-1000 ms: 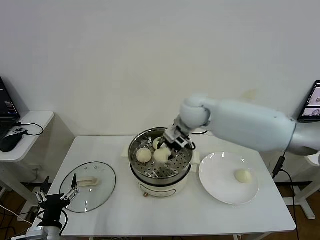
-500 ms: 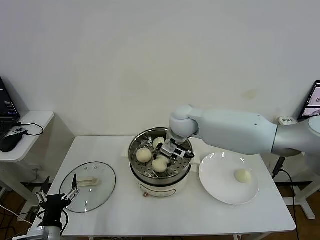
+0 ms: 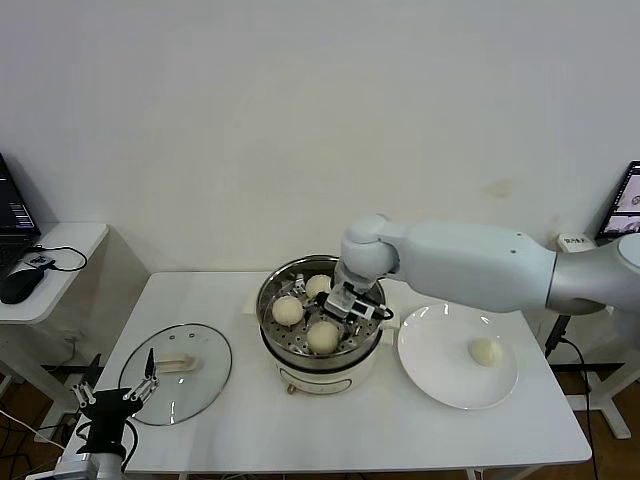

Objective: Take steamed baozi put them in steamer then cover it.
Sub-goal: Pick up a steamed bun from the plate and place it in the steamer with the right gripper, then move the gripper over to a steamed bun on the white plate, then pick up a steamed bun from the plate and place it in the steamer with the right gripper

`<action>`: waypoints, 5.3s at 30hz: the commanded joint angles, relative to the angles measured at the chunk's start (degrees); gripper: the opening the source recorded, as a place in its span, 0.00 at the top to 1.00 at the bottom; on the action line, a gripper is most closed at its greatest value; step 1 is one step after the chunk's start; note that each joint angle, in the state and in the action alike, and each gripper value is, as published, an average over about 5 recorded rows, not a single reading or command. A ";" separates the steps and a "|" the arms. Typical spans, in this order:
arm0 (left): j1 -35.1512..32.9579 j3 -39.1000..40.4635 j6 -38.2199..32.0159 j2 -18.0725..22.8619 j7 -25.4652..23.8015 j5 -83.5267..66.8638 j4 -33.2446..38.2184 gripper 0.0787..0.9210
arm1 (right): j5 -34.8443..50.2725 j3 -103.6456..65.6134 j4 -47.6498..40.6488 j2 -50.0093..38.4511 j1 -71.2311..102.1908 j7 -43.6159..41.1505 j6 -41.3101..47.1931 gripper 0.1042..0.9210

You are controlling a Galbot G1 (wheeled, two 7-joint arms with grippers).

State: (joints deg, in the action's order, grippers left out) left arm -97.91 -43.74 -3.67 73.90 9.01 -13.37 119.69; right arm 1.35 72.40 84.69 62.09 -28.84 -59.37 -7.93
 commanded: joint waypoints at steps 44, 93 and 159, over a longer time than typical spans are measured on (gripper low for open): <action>-0.25 1.45 0.79 -1.76 -0.33 1.01 0.48 0.12 | -15.70 -40.30 -8.64 -34.69 41.35 -2.66 15.49 0.12; -0.71 0.04 0.82 -1.33 -0.27 0.60 0.48 0.12 | -15.48 -38.33 -10.21 -28.58 36.37 -1.44 20.43 0.41; 0.92 0.40 -0.23 -1.58 -0.34 0.28 -0.46 0.12 | 24.18 -3.42 -5.14 -2.36 6.84 16.64 48.68 0.37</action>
State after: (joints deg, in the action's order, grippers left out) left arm -97.01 -43.30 -3.91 72.39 8.68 -13.06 119.26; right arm 26.31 69.38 80.56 59.27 -23.31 -43.13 40.24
